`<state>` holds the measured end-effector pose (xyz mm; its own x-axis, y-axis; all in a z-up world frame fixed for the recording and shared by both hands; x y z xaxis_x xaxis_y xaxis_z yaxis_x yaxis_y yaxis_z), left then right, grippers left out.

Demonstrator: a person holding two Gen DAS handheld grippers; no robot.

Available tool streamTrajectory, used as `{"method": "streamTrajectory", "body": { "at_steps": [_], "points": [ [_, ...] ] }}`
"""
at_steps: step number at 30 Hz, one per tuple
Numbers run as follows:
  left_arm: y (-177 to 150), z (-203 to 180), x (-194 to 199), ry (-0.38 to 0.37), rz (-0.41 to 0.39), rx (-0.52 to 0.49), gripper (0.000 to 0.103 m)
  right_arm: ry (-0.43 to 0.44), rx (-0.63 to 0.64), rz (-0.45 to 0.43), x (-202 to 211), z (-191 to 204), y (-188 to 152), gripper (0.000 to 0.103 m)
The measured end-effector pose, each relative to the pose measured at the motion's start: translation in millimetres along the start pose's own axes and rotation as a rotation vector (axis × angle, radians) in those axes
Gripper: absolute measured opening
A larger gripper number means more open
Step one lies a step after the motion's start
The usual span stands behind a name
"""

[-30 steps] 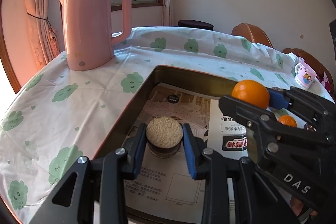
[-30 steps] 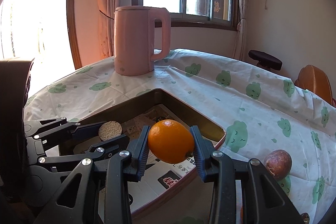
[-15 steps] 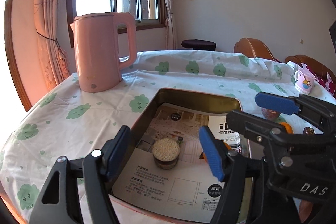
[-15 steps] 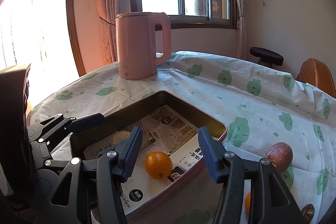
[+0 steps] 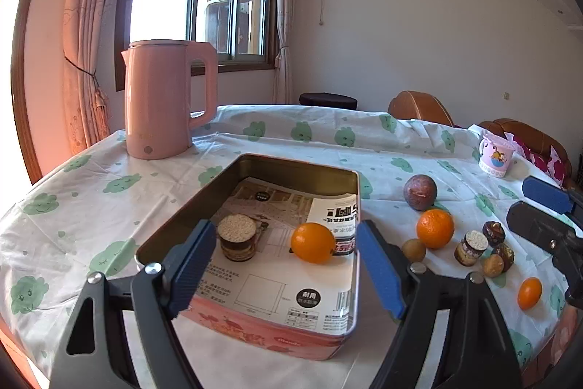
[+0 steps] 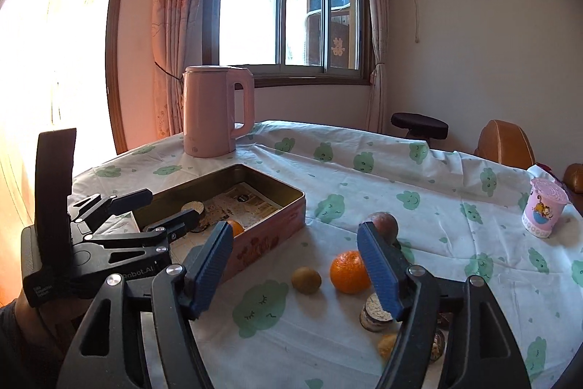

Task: Organize fruits
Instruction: 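Move both open tools back toward the fruits on the table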

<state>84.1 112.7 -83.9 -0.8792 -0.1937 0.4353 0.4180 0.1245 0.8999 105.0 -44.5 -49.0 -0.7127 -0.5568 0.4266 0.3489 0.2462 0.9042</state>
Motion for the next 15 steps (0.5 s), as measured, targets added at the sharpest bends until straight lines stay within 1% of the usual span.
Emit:
{"method": "streamTrajectory", "body": {
  "at_steps": [5, 10, 12, 15],
  "points": [
    [-3, -27, 6, -0.048, 0.004, -0.039, 0.082, -0.083, -0.038, 0.004, 27, -35, -29, 0.073],
    [-9, -64, 6, -0.113, 0.035, -0.101, 0.082, -0.158, -0.091, 0.031, 43, -71, -59, 0.073],
    [-12, -80, 8, -0.14, 0.039, -0.127, 0.082, -0.173, -0.115, 0.047, 44, -82, -68, 0.073],
    [-16, -97, 10, -0.175, 0.047, -0.158, 0.082, -0.171, -0.135, 0.071, 47, -88, -85, 0.073]
  ]
}}
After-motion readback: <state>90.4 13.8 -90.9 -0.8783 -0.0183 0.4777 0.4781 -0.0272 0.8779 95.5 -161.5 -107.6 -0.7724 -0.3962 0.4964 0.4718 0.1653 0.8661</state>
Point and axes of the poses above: each gripper's, at about its wrist camera, not at the fingertips, and x roughly against the way its jaws point, z to its left, y to its top, the point moved 7 cm from there along -x, roughly the way its jaws point, and after that the axes turned 2 degrees about y, right-handed, at the moved point
